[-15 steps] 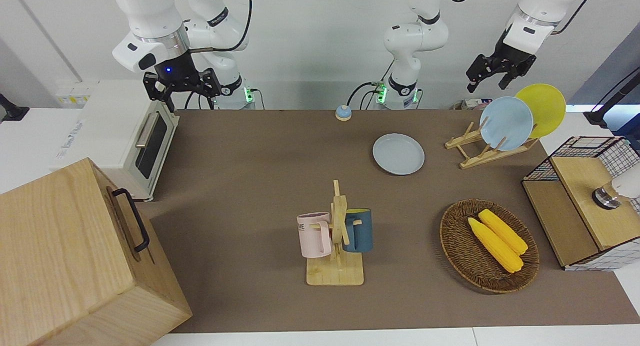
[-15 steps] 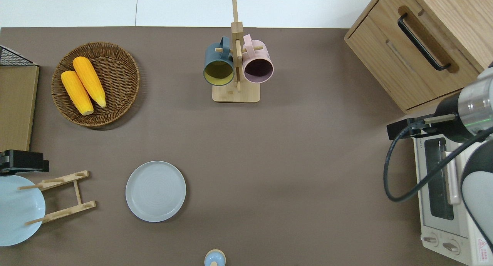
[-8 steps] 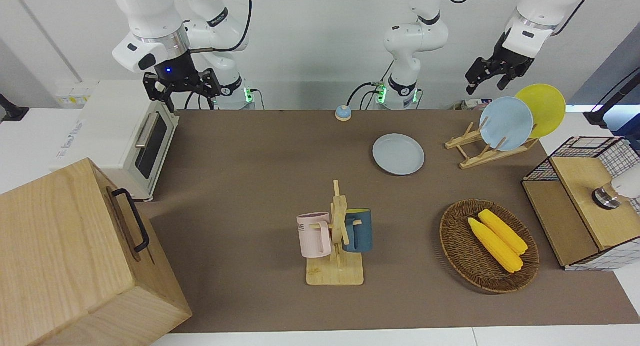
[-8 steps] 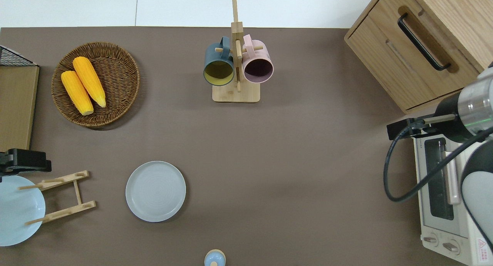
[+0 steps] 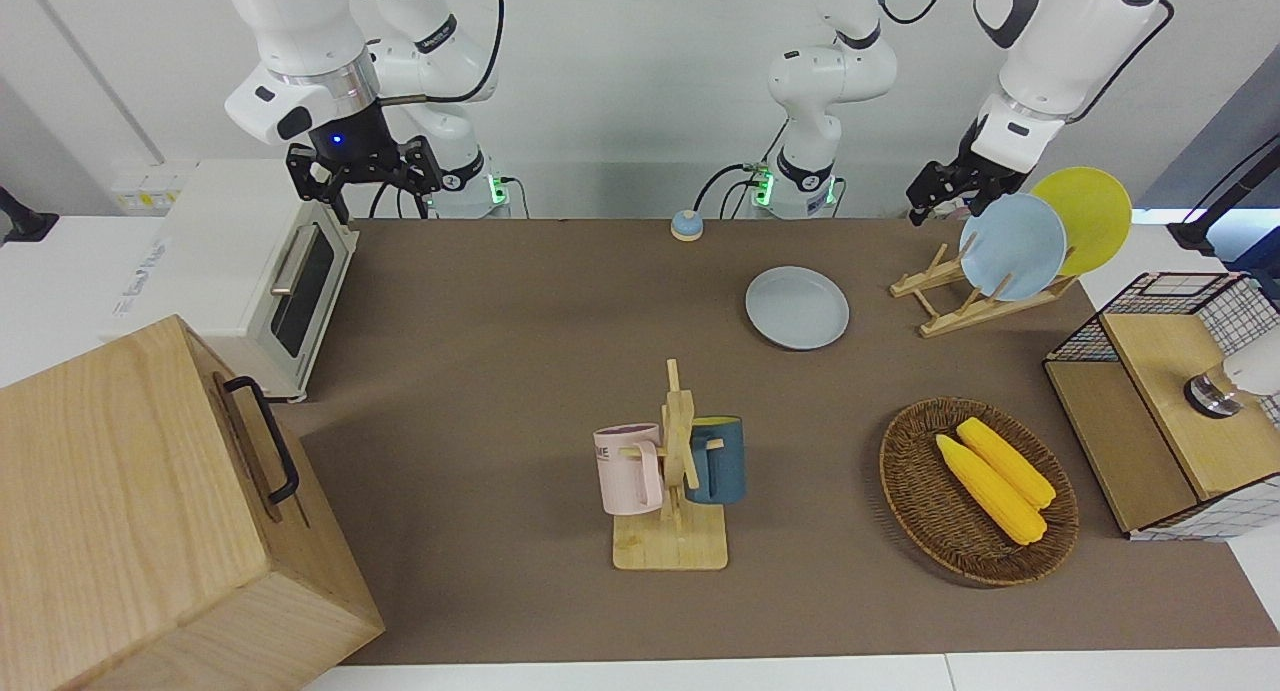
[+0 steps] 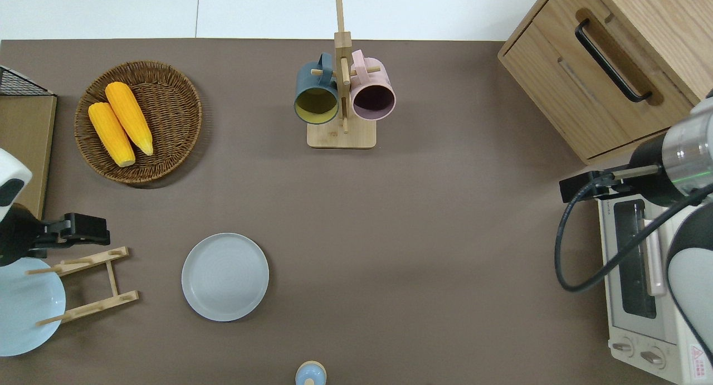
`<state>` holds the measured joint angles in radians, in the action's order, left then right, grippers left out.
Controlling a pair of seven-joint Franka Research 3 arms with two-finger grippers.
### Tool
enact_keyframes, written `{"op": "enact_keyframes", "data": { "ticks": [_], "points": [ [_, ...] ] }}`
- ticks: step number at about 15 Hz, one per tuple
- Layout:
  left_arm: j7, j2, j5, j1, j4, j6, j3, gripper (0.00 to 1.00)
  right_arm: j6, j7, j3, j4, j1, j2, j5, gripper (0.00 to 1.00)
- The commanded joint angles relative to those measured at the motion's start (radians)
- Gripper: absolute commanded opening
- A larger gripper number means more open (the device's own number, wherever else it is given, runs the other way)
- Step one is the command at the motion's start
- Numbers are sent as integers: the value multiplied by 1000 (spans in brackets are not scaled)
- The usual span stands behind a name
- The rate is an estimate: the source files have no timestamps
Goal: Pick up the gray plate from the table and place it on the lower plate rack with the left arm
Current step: 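Move the left gripper toward the near edge of the gray plate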
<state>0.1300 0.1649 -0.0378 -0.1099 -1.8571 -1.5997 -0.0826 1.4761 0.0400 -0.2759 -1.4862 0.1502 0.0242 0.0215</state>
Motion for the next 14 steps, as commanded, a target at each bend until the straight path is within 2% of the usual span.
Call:
{"op": "enact_keyframes", "data": {
  "ticks": [1,6,14],
  "points": [
    [17,82,13,10,-207,-152,-3,989,-14,12,-17,9,19,-3,2,983],
    [17,100,15,7,-382,-313,-35,989,-14,12,-17,9,19,-3,2,983],
    [19,85,15,6,-599,-562,-65,989,-14,12,-17,9,19,-3,2,983]
  ]
}}
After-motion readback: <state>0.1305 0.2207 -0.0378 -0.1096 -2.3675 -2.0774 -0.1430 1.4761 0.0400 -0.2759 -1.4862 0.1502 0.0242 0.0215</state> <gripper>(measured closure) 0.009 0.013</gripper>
